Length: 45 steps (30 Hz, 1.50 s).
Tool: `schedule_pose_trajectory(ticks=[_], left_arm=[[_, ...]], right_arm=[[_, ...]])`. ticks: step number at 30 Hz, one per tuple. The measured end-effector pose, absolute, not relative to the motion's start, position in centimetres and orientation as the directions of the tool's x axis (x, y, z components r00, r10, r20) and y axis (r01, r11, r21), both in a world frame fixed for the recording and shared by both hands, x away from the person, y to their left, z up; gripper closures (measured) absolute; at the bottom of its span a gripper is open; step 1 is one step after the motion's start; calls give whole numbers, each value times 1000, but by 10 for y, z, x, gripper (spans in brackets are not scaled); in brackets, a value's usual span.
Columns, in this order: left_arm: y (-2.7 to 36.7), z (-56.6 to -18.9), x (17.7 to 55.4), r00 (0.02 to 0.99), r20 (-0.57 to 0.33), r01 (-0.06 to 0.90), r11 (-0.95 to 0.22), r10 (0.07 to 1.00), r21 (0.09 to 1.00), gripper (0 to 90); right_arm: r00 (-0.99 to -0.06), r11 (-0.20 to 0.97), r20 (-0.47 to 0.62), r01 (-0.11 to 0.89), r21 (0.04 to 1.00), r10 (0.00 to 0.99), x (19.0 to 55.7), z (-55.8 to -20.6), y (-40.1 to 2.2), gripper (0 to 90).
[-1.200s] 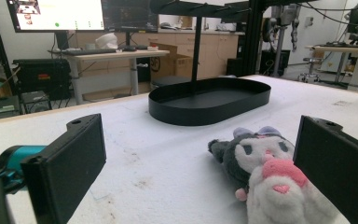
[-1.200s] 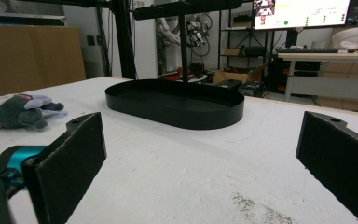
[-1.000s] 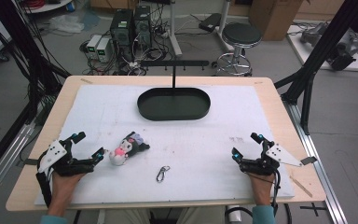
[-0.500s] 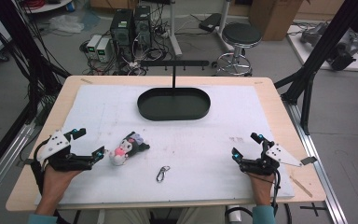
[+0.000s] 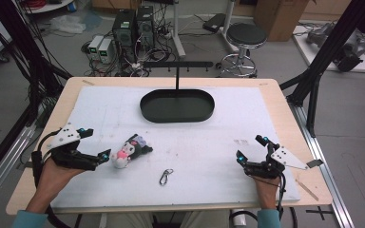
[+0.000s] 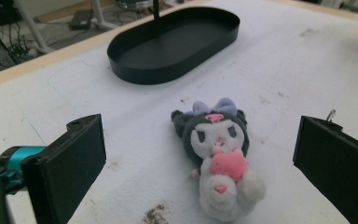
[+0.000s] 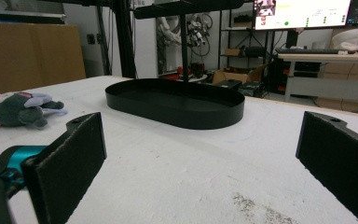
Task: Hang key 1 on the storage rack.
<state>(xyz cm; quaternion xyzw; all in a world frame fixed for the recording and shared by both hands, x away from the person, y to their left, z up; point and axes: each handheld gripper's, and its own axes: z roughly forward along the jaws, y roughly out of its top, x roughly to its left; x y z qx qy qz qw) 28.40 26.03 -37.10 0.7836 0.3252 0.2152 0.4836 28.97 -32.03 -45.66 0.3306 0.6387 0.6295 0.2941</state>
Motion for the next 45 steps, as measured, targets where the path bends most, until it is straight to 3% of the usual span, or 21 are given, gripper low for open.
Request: schedule_pose_trajectory(ticks=[14,45], left_arm=[[234,-377,302,718,72,396,-491,693,776,28],[198,-415,315,740,47,525,-620,671,583,28]], right_arm=[[-609,-15,45,53,998,792,290,-457,-320,7],[-605,-18,50,58,998,795,290,-457,-320,7]])
